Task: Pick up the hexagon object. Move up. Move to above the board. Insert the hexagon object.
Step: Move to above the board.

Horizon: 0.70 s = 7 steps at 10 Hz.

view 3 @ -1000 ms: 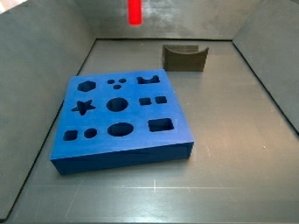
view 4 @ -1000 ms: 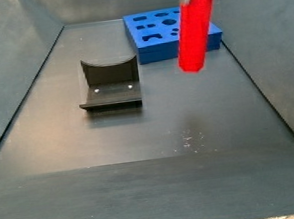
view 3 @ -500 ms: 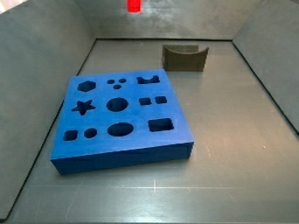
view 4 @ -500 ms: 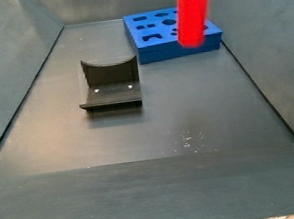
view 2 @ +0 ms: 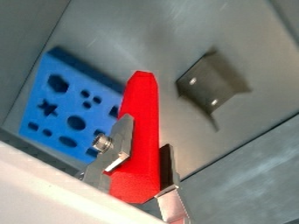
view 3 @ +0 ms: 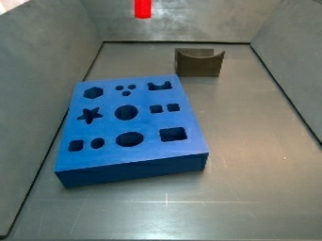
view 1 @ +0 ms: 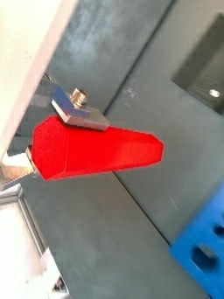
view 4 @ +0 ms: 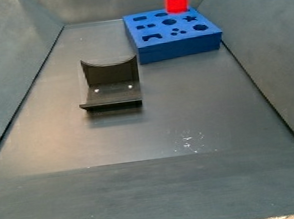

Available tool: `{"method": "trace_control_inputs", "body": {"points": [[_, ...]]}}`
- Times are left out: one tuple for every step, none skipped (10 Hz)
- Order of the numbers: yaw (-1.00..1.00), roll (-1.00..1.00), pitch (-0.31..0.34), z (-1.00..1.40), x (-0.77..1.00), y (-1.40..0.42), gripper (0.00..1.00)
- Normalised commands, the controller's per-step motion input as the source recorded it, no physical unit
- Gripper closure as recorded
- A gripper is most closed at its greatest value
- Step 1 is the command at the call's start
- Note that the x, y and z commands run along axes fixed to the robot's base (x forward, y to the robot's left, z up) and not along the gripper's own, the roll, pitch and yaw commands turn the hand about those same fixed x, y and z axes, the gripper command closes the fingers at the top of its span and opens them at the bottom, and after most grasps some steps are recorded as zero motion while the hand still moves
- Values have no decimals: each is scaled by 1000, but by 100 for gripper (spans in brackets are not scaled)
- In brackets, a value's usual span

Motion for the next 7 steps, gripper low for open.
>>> {"method": "trace_control_inputs", "body": {"points": [[-2,-19,77,179,109,-1000,100],[-1,-12,71,182,113,-1000,100],[6,-7,75,185,117,-1000,100],[3,-4,81,187,123,-1000,100],[8,-8,109,191,140,-1000,100],[9,6,122,195,151,-1000,100],[7,-9,145,202,182,-1000,100]]}}
